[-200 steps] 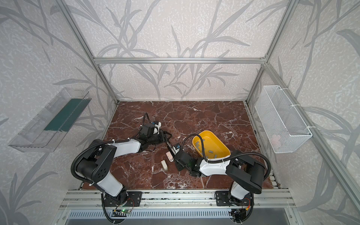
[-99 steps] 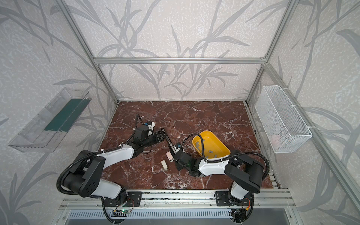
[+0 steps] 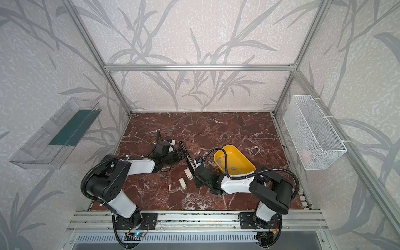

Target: Load the staples into the stapler

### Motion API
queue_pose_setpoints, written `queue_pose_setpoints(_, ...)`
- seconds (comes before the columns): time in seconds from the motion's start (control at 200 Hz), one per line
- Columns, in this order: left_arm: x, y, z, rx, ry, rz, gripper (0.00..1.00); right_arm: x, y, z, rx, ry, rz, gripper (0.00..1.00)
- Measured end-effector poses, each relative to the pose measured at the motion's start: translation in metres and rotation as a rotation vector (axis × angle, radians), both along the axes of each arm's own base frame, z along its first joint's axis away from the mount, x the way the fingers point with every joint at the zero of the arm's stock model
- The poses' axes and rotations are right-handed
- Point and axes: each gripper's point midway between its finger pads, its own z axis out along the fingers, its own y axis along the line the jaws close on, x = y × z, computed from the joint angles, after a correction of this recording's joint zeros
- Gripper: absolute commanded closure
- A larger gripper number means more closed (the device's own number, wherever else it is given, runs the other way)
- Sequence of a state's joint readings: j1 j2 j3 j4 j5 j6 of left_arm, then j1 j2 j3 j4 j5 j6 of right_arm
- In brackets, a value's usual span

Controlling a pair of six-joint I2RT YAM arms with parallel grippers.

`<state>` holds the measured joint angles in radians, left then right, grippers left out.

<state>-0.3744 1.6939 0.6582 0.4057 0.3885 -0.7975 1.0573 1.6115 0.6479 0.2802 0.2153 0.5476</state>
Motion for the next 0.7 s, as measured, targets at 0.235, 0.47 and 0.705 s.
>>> queue_pose_setpoints(0.235,0.021,-0.006,0.000,-0.067,-0.022,-0.014,0.31,-0.003,0.001,0.000,-0.015,-0.015,0.016,1.00)
queue_pose_setpoints(0.47,0.031,0.003,0.000,-0.154,-0.004,-0.009,0.31,-0.003,0.002,0.002,-0.023,-0.043,0.014,1.00)
queue_pose_setpoints(0.705,0.056,0.009,0.002,-0.256,-0.035,0.011,0.32,-0.013,0.007,0.001,-0.036,-0.059,0.050,1.00)
